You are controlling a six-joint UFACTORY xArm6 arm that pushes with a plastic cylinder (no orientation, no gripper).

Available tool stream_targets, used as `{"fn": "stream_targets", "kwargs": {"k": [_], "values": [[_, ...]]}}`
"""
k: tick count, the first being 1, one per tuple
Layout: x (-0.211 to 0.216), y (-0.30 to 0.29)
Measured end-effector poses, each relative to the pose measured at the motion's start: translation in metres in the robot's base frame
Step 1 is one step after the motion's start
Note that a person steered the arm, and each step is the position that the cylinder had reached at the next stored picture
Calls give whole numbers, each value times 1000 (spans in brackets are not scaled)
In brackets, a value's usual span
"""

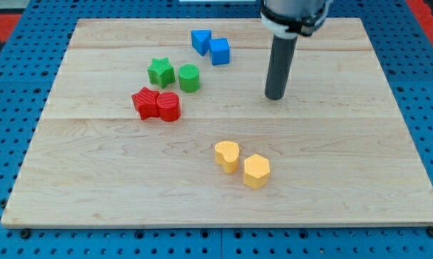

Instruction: Separate triangle from blue cube

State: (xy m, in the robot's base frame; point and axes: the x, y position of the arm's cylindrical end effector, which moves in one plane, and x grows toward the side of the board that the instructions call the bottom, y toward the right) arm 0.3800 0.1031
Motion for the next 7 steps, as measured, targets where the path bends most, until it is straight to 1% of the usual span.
{"fn": "stream_targets", "kwargs": {"k": [2, 3, 4, 5, 6, 7], "values": [[-130, -17], [-134, -89], [-139, -175], [-139, -197], [-140, -134], [-133, -148]]}}
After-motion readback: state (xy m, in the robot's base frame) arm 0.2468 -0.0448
